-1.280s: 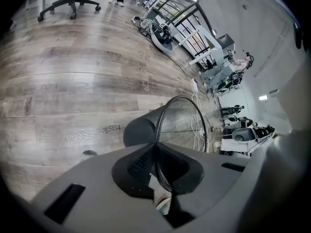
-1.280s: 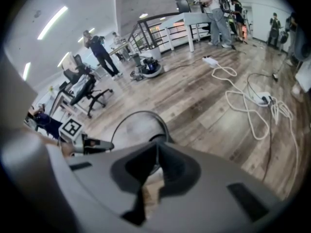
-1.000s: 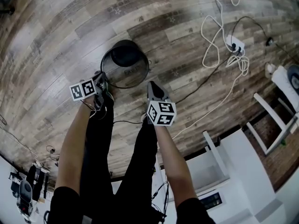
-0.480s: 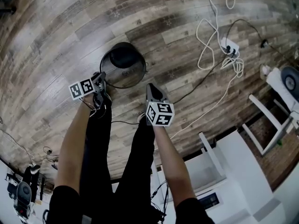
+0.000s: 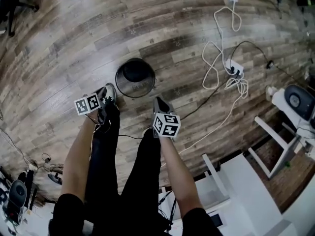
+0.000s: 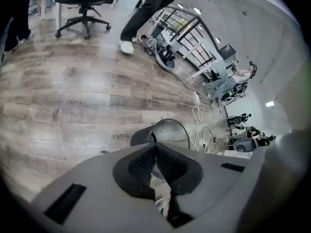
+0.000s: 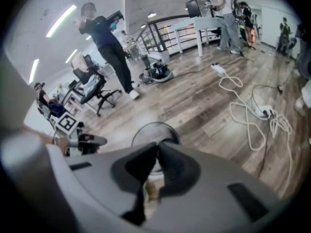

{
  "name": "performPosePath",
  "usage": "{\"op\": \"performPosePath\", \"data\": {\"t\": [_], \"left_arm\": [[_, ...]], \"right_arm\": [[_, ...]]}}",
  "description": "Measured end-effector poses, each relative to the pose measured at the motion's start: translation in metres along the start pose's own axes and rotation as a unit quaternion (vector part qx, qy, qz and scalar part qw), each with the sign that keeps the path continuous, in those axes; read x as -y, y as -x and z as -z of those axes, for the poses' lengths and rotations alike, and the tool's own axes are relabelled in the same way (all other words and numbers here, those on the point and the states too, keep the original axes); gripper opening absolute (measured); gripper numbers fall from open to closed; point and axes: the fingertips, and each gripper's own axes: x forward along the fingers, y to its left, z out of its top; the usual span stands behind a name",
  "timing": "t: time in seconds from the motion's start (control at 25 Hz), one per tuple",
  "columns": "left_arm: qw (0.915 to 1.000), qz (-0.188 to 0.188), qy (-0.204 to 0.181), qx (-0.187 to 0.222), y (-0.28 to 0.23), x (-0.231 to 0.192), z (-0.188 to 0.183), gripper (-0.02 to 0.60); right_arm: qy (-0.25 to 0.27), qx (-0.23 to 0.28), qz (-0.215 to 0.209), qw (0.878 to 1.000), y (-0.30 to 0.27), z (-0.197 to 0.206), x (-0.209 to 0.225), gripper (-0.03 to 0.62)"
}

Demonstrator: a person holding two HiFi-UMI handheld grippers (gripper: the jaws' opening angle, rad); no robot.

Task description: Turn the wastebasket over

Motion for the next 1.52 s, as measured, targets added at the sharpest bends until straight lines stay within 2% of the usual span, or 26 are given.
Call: {"op": "performPosePath", "data": {"t": [0.08,0.28,0.4,0.68,0.96,1.16,1.4,1.52], "left_arm": [[0.9998,0.006,-0.011,0.015,0.03,0.015,-0.004,0.034],[0.9984,0.01,-0.004,0.055,0.108,0.056,-0.006,0.032],[0.9963,0.008,-0.028,0.081,0.149,0.086,-0.008,0.032],[0.9811,0.009,-0.091,0.171,0.243,0.17,0.001,0.032],[0.9518,0.031,-0.156,0.262,0.331,0.26,0.027,0.032],[0.9258,0.037,-0.189,0.325,0.389,0.312,0.062,0.032],[0.901,0.018,-0.236,0.363,0.447,0.364,0.108,0.032],[0.8828,0.012,-0.264,0.388,0.485,0.384,0.122,0.032]], "right_arm": [[-0.001,0.001,-0.003,1.0,0.02,-0.006,-0.011,0.04],[0.001,0.003,-0.01,1.0,0.073,-0.02,-0.036,0.04],[0.002,0.008,-0.014,1.0,0.102,-0.028,-0.047,0.04],[0.004,0.032,-0.042,0.999,0.179,-0.033,-0.071,0.04],[0.043,0.065,-0.083,0.994,0.255,-0.04,-0.096,0.04],[0.083,0.097,-0.117,0.985,0.309,-0.049,-0.11,0.04],[0.146,0.118,-0.144,0.972,0.366,-0.056,-0.119,0.04],[0.149,0.136,-0.163,0.966,0.395,-0.063,-0.131,0.04]]}}
